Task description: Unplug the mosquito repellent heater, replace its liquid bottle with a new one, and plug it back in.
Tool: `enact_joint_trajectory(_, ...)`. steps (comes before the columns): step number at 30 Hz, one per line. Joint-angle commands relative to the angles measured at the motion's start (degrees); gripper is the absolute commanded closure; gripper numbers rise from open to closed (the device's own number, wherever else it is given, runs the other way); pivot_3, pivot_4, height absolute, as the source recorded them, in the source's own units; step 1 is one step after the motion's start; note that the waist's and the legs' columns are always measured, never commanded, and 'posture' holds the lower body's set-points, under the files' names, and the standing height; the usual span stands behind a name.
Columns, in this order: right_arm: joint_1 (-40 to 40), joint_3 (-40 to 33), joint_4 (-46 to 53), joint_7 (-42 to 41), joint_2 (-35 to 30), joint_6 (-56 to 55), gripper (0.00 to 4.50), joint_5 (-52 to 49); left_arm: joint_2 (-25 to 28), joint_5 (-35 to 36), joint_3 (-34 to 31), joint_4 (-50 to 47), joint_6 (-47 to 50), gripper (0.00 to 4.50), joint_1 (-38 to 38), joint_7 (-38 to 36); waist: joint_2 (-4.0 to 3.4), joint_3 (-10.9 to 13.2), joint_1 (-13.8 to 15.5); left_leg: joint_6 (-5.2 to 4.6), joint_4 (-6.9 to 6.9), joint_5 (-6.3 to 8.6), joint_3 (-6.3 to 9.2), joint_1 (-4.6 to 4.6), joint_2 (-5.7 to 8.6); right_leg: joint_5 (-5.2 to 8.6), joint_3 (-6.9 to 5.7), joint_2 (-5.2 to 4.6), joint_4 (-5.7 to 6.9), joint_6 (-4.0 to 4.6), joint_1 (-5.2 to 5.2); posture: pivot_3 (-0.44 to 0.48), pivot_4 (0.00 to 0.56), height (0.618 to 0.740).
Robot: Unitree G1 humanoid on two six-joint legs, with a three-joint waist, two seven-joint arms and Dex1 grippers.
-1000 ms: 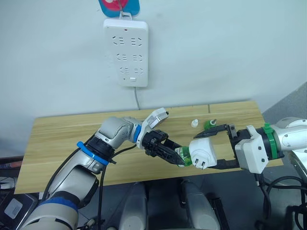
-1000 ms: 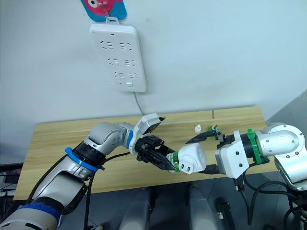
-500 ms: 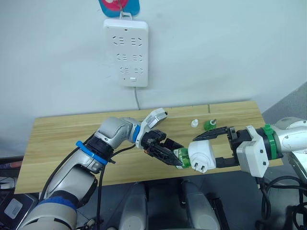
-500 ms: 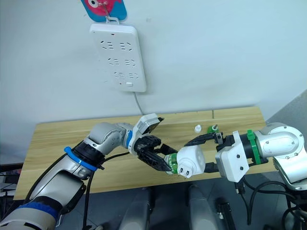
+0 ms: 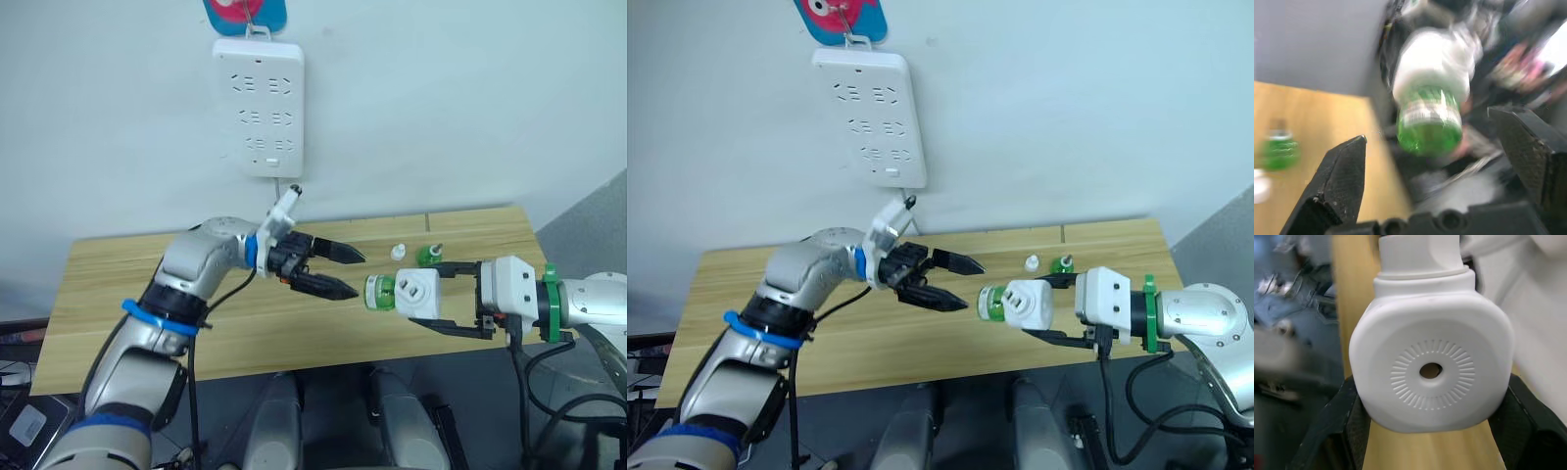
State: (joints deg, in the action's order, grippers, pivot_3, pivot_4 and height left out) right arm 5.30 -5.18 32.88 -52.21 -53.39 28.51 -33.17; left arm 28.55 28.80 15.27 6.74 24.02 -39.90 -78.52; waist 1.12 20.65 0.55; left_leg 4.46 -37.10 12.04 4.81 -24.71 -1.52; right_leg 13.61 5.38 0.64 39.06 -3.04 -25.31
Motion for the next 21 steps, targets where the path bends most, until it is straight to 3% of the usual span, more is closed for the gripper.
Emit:
enact_joint_trajectory(1, 0.51, -4.29, 3.76, 13.12, 1.84, 21.29, 1.60, -13.14, -3.53, -11.96, -2.32, -5.15, -19.28, 0.00, 1.32, 12.39, 0.08, -0.04, 0.82, 0.05, 0.00, -0.05, 0.00, 0.00, 0.01, -0.06, 0.00, -0.01, -0.02, 0.01, 0.00, 0.176, 0.298, 0.740)
enact_joint_trajectory(4, 4.08, -7.48, 2.62, 26.54, 7.63, 34.01, 1.60, -24.35, -5.61, -20.11, -1.57, -7.54, -28.73, 0.00, 2.86, 20.42, 0.22, -0.12, 1.09, 0.00, 0.01, -0.13, -0.02, -0.01, 0.03, -0.20, 0.03, 0.02, -0.07, -0.06, 0.01, 0.183, 0.299, 0.740)
enact_joint_trajectory(9, 9.09, -11.06, -3.15, 50.55, 15.34, 43.24, 1.60, -44.52, -4.59, -32.04, 3.70, -8.56, -42.72, 0.00, 6.57, 24.62, 0.27, -0.17, 0.93, -0.11, 0.03, -0.19, -0.18, -0.01, 0.07, -0.37, 0.20, 0.03, -0.14, -0.17, 0.01, 0.184, 0.300, 0.740)
enact_joint_trajectory(15, 10.57, -7.34, -5.89, 67.85, 11.75, 39.42, 1.60, -63.32, -5.10, -36.21, 6.69, -8.16, -41.20, 0.00, 7.52, 25.85, 0.27, -0.17, 0.87, -0.17, 0.05, -0.21, -0.16, -0.08, 0.08, -0.28, 0.16, 0.06, -0.15, -0.34, -0.02, 0.169, 0.302, 0.740)
enact_joint_trajectory(21, 10.85, -3.03, -4.95, 75.63, 6.74, 33.42, 1.60, -72.45, -6.82, -41.28, 8.94, -7.65, -36.06, 0.00, 7.33, 28.14, 0.27, -0.17, 0.74, -0.19, 0.06, -0.21, -0.15, -0.08, 0.05, -0.23, 0.15, 0.09, -0.17, -0.42, -0.03, 0.152, 0.305, 0.740)
